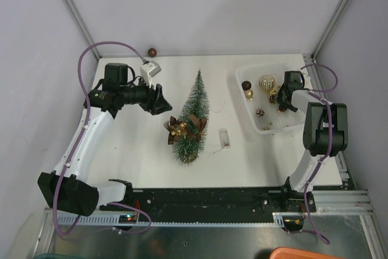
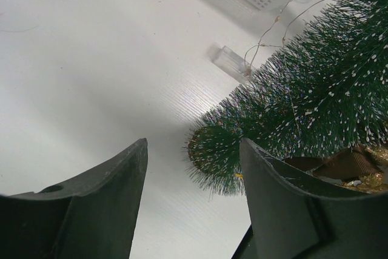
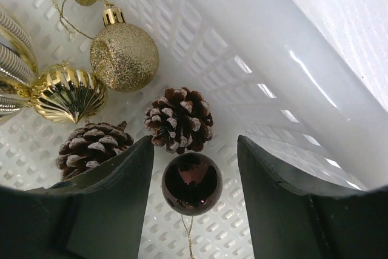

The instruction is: Decorate the small christmas tree

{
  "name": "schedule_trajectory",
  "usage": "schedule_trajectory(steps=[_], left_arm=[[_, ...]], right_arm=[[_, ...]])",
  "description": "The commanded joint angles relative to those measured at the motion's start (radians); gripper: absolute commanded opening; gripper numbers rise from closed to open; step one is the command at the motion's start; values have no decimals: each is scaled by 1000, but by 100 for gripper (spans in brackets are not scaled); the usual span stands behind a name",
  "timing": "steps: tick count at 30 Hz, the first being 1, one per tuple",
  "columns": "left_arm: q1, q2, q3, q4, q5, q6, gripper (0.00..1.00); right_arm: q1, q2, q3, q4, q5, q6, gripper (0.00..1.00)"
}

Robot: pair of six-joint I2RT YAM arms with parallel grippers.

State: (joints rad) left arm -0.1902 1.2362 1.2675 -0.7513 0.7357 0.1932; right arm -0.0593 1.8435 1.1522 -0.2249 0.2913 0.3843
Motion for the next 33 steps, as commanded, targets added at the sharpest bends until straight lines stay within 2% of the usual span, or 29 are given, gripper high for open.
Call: schedule_trajectory(steps=[1,8,18,23,29,33], left_arm=[[8,-5,-1,8,8,23,67],[8,-7,-6,9,14,21,67],[6,-17,-16,9,9,21,67],[8,-22,-12,8,15,18,67],[7,-35,-10,8,29,12,67],[8,-44,-10,9,43,11,67]], right_arm=[[-2,-8,0,44,37,10,60],[14,-44,0,66,60,-7,56],[35,-57,-26,95,55,-6,40],[56,-109,-39,82,66,-8,36],[136,-311,-50,7,56,5,36],[160,-493,-64,-71,-35,29,37]])
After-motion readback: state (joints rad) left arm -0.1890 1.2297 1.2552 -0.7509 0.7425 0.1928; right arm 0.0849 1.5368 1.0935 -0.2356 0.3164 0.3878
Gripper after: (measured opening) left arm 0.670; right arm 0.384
